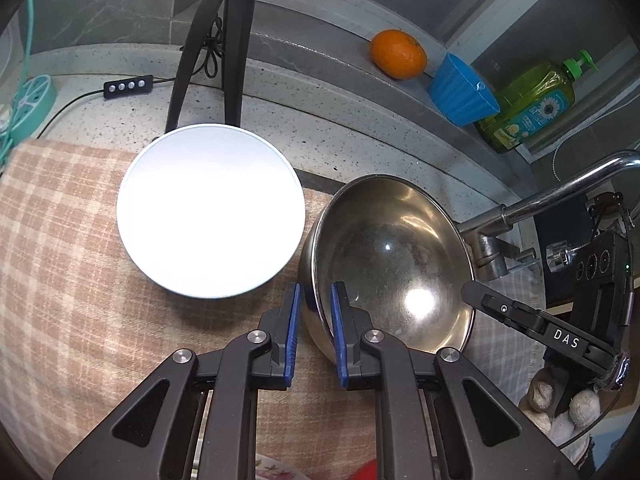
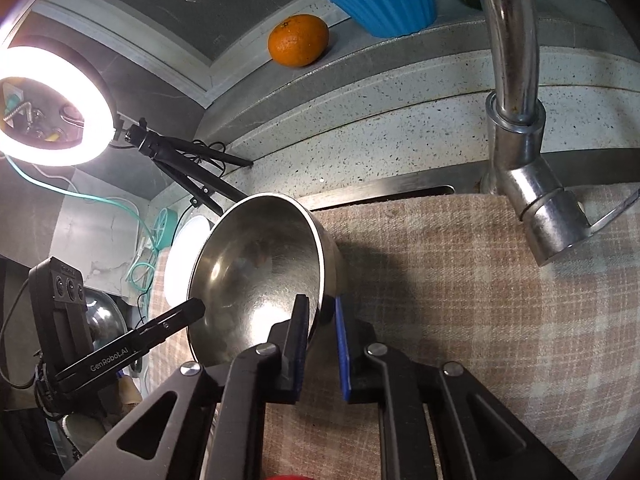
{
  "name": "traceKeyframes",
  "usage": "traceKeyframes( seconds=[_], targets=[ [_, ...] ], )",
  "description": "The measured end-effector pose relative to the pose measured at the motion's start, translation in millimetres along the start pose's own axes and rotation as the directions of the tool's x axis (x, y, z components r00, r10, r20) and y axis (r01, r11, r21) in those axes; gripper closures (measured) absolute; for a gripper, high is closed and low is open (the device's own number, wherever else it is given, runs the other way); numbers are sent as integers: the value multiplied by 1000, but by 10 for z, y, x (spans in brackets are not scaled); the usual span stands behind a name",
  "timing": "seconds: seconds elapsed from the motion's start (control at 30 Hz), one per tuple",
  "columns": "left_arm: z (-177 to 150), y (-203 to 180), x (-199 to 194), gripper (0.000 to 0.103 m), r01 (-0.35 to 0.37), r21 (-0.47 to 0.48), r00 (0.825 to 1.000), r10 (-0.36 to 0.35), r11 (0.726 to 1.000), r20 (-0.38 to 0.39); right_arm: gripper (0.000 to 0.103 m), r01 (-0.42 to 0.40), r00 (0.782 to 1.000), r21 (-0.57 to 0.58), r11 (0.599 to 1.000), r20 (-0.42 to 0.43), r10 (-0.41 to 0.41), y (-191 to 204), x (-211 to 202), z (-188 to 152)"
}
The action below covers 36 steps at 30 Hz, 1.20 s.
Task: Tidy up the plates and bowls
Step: 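Close the right gripper on the large steel bowl's rim, then lift the steel bowl with the right gripper and carry it toward the plate stack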
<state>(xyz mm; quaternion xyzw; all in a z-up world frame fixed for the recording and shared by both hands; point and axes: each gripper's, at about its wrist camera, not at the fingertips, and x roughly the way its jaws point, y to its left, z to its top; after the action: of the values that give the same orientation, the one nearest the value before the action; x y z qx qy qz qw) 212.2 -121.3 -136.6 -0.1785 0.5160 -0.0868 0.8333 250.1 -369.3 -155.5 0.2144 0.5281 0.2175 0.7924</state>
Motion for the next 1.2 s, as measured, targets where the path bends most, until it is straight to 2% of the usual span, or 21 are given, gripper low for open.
traceKeyframes(
  seconds=[0.5, 1.2],
  targets=[
    [-12, -6, -33, 92, 6, 21, 1000, -6, 1000, 0, 92, 14, 1000, 2, 1000, -1, -14, 5, -26, -13],
    [-122, -69, -243, 92, 42, 46, 999, -42, 998, 9, 92, 19, 1000, 8, 1000, 22, -19, 82, -277, -135]
  ],
)
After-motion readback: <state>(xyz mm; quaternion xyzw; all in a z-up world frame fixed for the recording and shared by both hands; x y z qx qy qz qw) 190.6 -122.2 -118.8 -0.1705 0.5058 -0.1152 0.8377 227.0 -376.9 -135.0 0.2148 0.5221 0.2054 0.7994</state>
